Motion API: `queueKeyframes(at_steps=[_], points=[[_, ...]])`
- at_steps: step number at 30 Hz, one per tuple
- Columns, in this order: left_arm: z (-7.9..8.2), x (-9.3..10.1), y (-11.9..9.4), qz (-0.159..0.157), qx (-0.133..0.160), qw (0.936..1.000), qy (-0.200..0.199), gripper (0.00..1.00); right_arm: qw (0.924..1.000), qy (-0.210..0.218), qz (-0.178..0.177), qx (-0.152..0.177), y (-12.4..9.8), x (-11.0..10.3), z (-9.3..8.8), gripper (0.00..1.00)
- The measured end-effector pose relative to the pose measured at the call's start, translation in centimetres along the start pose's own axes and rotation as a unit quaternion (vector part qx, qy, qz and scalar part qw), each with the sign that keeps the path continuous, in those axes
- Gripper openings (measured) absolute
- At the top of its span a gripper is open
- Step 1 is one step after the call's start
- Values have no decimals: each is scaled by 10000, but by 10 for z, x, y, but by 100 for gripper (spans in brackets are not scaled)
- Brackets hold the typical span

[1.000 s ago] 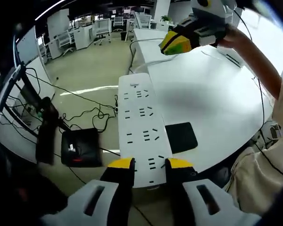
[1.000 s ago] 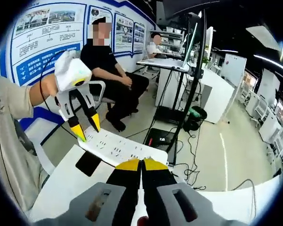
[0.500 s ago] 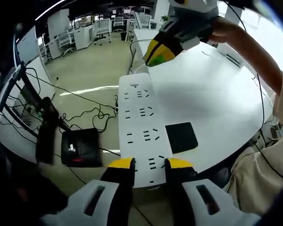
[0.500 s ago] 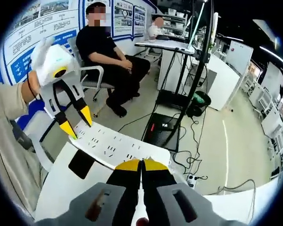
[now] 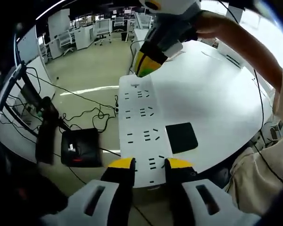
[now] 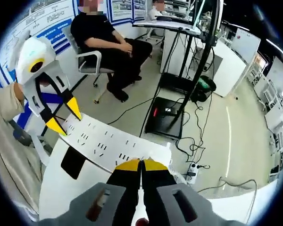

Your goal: Pick up the power strip scattered on the table, fix it on the side mounting bracket of the table, and press the switch

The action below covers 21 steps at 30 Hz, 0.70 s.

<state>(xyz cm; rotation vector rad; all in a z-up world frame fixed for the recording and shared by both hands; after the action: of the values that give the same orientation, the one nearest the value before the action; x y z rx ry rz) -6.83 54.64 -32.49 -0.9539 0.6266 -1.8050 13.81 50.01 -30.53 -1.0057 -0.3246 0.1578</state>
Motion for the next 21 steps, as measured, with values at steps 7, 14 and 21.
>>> queueKeyframes(at_steps=[7,14,21], points=[[0,0,-1,-5,-1,10000,2,30,9994,-12,48,-349,5,-5,3,0],[-2,2,-1,-13,32,10000,-5,29,9987,11,75,-501,7,-7,7,0],[0,0,-1,-9,16,10000,-15,29,9977,-58,90,-672,16,-9,3,0]])
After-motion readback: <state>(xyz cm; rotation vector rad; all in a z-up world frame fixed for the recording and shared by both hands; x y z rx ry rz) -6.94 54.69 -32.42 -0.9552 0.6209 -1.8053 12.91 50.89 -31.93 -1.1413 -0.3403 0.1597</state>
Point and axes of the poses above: the point that each gripper's makers call its tool centre point, and the gripper's own axes: y roughly forward along the fingers, x roughly to its right, z roughly out of its top, the point moved 9 cm from there along -y, roughly backward along the fingers, and after that the axes turned 14 degrees about -z, right-handed, at the moved point
